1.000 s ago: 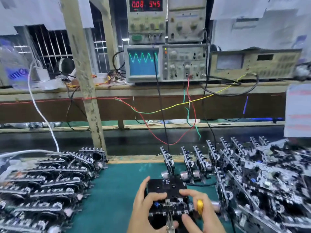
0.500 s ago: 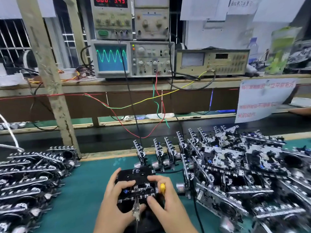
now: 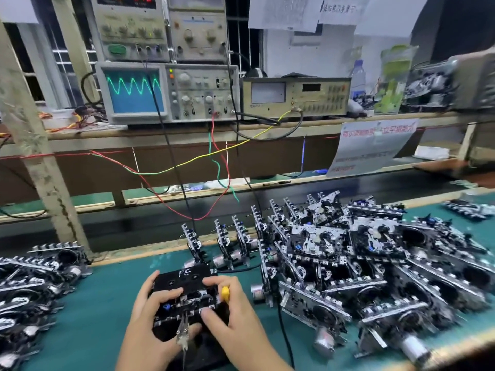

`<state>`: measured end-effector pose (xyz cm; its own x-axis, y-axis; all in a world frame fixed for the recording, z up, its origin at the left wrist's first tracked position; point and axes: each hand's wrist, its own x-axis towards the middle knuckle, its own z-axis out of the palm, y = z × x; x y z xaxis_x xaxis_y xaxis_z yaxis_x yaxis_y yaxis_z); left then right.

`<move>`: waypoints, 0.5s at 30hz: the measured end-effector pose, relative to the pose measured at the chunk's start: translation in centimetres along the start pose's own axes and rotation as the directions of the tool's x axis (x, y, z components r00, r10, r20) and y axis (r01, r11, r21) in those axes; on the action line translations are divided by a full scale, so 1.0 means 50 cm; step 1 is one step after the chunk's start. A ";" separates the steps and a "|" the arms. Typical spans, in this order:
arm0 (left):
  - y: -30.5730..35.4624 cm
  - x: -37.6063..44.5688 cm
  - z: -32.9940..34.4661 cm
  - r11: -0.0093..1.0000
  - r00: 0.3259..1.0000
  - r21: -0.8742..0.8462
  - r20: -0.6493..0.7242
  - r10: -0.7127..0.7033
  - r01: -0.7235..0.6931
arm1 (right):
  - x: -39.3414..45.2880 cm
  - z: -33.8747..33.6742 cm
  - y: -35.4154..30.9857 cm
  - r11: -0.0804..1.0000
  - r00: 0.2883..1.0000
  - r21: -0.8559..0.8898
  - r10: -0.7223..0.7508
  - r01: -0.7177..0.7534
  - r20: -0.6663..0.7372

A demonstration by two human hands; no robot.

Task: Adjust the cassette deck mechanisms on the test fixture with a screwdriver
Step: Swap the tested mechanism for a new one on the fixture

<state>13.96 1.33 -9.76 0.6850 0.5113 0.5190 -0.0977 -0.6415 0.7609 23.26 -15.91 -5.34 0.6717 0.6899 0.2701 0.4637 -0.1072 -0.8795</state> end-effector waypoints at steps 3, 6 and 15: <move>0.002 -0.001 -0.001 1.000 1.000 0.011 -0.004 0.008 -0.008 | -0.002 -0.001 -0.001 1.000 1.000 -0.007 -0.006 0.006 0.000; 0.015 -0.003 -0.001 1.000 1.000 0.011 -0.015 -0.015 0.016 | -0.002 -0.003 -0.001 1.000 1.000 -0.006 -0.004 0.004 0.002; 0.025 -0.008 -0.001 1.000 1.000 0.001 -0.001 -0.017 0.017 | -0.002 -0.002 0.003 1.000 1.000 -0.010 -0.010 0.010 0.001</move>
<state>13.54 0.34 -8.99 0.6860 0.5227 0.5062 -0.0852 -0.6332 0.7693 23.33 -16.07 -5.48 0.6664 0.6919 0.2779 0.4757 -0.1075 -0.8730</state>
